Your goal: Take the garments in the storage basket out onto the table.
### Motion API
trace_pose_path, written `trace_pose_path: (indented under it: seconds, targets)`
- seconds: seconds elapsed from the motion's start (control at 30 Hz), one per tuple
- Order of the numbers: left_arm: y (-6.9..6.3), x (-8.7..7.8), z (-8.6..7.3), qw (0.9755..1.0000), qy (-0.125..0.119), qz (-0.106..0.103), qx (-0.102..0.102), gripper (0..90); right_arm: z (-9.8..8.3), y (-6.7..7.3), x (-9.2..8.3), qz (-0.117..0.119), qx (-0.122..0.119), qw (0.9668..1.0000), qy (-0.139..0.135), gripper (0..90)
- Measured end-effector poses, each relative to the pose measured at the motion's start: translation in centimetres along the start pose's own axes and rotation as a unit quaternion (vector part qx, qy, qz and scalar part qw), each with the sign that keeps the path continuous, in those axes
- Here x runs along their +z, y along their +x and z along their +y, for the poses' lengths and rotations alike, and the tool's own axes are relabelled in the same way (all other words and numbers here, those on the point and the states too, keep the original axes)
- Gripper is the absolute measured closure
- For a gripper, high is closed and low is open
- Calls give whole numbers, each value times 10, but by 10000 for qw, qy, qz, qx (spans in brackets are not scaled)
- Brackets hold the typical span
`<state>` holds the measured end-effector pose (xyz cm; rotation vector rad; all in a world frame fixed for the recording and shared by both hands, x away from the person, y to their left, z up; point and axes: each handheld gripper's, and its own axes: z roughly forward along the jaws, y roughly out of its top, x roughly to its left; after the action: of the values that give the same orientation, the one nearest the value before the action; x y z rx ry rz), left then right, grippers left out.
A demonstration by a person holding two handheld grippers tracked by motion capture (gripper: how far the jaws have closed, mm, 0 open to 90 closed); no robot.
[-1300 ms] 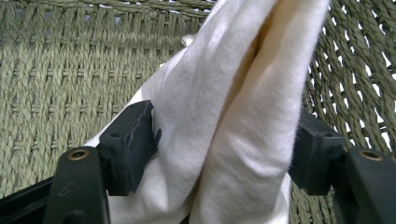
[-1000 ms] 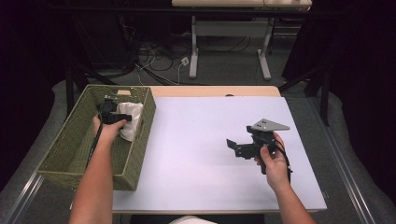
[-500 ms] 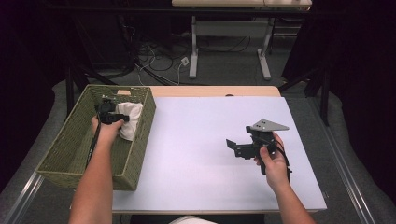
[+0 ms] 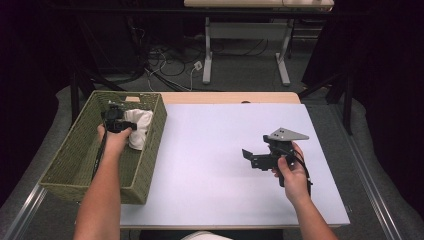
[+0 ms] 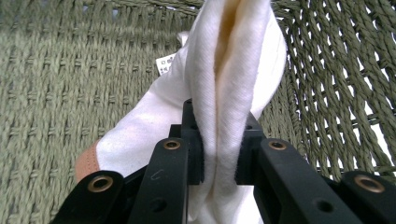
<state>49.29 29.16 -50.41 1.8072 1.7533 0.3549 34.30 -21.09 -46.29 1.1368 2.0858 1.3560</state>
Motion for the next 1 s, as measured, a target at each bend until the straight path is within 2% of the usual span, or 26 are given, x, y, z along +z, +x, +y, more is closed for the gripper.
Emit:
trace_pose_path:
  seconds: [0.3, 0.63, 1.0]
  targets:
    - [-2, -5, 1, 9998, 1, 122, -128, 797, 0, 0, 1, 11, 15, 10000, 31, 69]
    - [0, -12, 3, 9993, -208, 222, -203, 805, -1, 0, 1, 2, 7, 10000, 40, 69]
    - [-1, -20, 4, 9986, -436, 196, -207, 806, -1, -1, 1, -10, 1, 10000, 45, 70]
